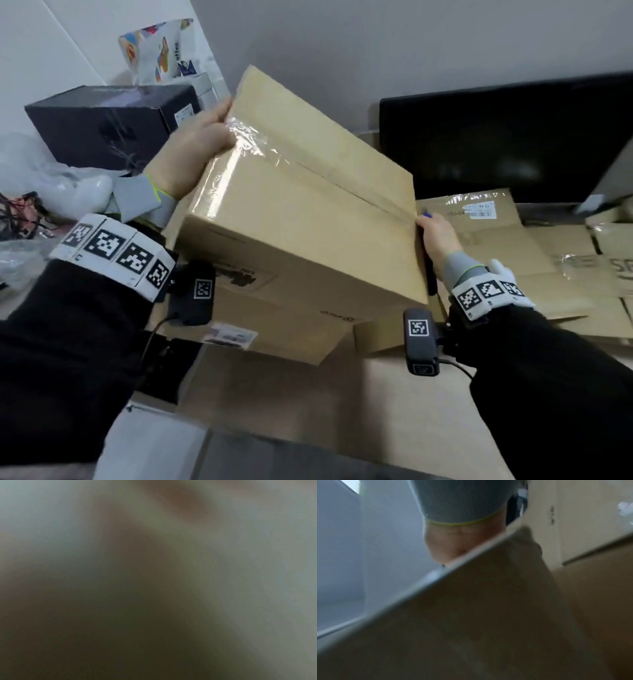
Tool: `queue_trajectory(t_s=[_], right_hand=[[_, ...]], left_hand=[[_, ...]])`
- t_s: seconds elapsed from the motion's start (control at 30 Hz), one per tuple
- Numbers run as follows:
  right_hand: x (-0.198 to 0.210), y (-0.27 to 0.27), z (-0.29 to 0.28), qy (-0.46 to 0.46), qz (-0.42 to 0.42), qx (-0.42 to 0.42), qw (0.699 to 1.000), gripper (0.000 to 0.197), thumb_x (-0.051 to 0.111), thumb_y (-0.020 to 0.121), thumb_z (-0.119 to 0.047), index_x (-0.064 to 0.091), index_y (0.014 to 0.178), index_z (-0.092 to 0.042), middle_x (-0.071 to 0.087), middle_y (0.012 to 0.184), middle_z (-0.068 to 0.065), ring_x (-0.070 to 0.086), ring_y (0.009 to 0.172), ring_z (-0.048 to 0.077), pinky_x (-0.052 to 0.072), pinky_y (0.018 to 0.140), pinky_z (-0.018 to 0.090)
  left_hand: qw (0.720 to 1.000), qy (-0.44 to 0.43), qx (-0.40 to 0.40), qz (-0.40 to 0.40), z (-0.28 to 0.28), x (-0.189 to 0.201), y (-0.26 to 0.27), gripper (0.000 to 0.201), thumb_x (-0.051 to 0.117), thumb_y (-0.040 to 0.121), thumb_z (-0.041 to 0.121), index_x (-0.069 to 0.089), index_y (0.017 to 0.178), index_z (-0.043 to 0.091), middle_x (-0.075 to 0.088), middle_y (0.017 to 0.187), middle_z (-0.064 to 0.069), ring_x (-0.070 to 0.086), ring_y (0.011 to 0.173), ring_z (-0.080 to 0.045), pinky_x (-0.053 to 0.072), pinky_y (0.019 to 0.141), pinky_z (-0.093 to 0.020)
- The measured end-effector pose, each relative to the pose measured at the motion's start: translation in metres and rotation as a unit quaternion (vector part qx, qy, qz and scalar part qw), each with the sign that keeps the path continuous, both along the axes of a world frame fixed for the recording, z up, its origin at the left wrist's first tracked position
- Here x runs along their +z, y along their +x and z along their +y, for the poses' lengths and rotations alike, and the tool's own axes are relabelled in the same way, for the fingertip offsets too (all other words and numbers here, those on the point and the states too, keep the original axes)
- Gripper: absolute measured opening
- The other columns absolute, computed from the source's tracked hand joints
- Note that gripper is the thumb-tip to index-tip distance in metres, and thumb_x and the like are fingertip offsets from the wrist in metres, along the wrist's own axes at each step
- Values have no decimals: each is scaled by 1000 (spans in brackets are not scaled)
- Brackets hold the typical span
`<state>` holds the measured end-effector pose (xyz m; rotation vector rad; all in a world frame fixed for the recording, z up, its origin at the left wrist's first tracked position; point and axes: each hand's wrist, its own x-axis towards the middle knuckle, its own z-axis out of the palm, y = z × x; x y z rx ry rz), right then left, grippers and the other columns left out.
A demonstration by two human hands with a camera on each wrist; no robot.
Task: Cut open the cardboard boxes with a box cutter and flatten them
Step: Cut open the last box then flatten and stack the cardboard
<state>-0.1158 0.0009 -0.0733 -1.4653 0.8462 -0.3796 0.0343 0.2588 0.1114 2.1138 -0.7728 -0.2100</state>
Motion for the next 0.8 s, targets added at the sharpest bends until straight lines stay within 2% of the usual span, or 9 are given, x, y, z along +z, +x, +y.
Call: queue_trajectory(t_s=[0.07,0.13,0.23,0.3,0.37,0.47,0.53,0.67,0.8], right_hand=[[15,-5,-19,-43,6,-5,999,11,42,94,-17,46,84,-15,47,76,5,46,73,21,33,61,30],[25,-14,-28,-68,15,8,998,16,39,95,-18,41,79,-16,41,72,2,39,65,19,30,56,29],[33,-24,-27,-71,7,41,997,14,34,97,-15,41,84,-14,44,70,1,39,59,15,27,49,26],[32,-22,-18,-69,2,75,995,17,33,98,-16,41,84,-16,53,73,1,53,62,15,26,45,24],[29,-17,-8,-67,1,92,993,15,33,98,-18,41,86,-17,57,81,1,63,67,14,26,41,21],[27,-13,3,-63,-4,90,994,13,33,98,-18,43,89,-16,58,84,2,64,69,12,27,41,19],[27,-11,4,-63,-4,92,994,14,33,98,-18,44,89,-18,59,83,1,64,69,13,28,42,19],[28,-5,3,-77,15,100,992,13,35,98,-19,46,92,-18,63,80,1,67,71,17,31,45,21],[30,1,3,-78,23,118,990,14,35,97,-18,47,90,-17,64,77,2,67,68,18,31,43,21]], left_hand=[[999,8,36,17,1,-18,11,49,50,78,11,61,121,32,68,106,9,58,89,-5,45,77,-14],[996,17,60,70,6,-48,21,53,55,80,10,53,133,11,59,118,-3,57,90,-11,47,80,-19],[991,113,51,48,7,-88,44,43,48,91,13,52,133,20,54,134,-3,53,118,-26,42,100,-37],[976,202,80,33,10,-108,56,38,43,97,13,49,134,10,53,135,-13,51,119,-33,39,99,-39],[957,266,103,48,14,-126,65,46,43,98,17,35,143,8,50,136,-17,54,113,-36,43,95,-41],[938,326,116,20,13,-135,67,59,41,96,13,18,151,10,39,144,-21,47,122,-39,42,95,-40],[923,372,100,-23,2,-132,65,58,42,95,14,22,149,9,34,146,-24,40,127,-41,39,101,-41],[894,439,41,-72,-43,-114,44,58,42,95,32,27,149,16,23,152,-21,24,139,-38,27,112,-41],[903,417,-68,-82,-111,-100,4,76,41,89,61,18,152,24,-1,160,-13,1,146,-37,6,117,-50]])
